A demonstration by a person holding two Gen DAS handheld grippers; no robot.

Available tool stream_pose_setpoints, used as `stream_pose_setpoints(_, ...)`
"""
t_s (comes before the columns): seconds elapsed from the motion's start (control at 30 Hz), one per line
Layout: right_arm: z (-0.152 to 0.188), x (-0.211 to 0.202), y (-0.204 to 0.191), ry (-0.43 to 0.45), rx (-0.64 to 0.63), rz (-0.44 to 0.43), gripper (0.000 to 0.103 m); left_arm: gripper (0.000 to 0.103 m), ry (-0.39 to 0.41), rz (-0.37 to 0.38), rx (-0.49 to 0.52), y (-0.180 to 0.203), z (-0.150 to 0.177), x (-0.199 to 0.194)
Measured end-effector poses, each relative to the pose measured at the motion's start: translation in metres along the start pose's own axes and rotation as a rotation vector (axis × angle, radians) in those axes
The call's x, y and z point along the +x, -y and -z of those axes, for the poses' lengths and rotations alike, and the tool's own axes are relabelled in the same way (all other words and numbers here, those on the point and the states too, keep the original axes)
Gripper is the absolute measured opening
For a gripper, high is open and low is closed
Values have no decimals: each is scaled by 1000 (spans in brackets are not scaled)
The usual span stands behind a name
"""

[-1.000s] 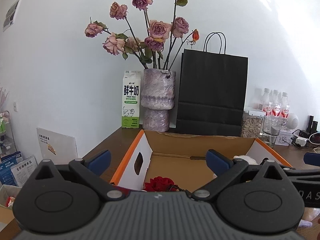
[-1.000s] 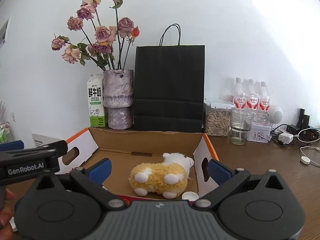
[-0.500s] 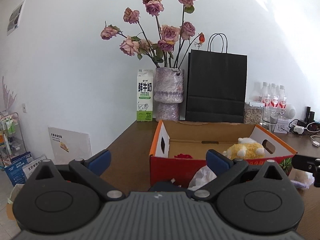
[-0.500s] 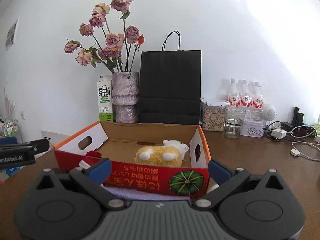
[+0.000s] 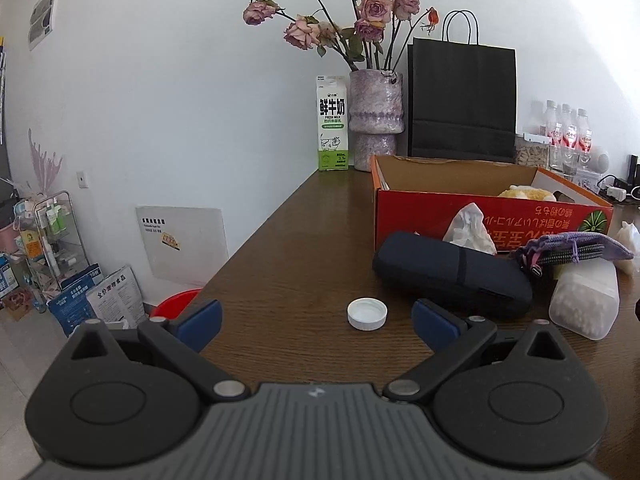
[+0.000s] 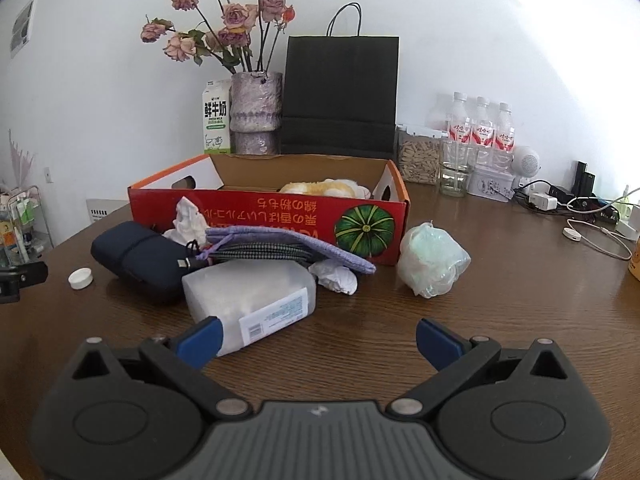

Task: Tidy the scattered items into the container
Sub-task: 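Withdraw both grippers from the box back toward the table, then grasp the white bottle cap with the left gripper while the right approaches the translucent container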

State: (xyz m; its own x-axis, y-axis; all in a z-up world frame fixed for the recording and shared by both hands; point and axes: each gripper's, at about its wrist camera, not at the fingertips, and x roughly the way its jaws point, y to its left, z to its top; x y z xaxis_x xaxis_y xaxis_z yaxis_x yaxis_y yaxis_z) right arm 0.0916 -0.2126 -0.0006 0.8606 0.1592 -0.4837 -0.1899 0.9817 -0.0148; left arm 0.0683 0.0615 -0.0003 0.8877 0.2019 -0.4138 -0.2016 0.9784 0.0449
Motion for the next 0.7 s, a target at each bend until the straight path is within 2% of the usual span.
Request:
stream_pose_setpoints(0.17, -3, -2, -13, 7, -22, -24, 103, 103, -4, 18, 10, 3, -2, 2)
stream_pose_setpoints(0.5, -5, 18, -31, -37, -32, -45, 103, 103, -94, 19, 58, 16, -7, 47)
stream_pose_setpoints(0.53, -4, 20, -32, -41, -33, -49, 103, 103, -121, 21, 61, 17, -8, 52)
stream_pose_setpoints(0.63, -2, 27, -33, -58, -36, -48, 103, 93, -193, 121, 25, 11, -7, 64)
stream_pose_setpoints(0.67, -1, 29, -32, -64, -34, -45, 103, 88, -208, 130, 14, 10, -6, 66)
stream_pose_setpoints(0.7, 0, 32, -32, -76, -28, -41, 103, 87, -210, 126, 10, 9, -6, 67)
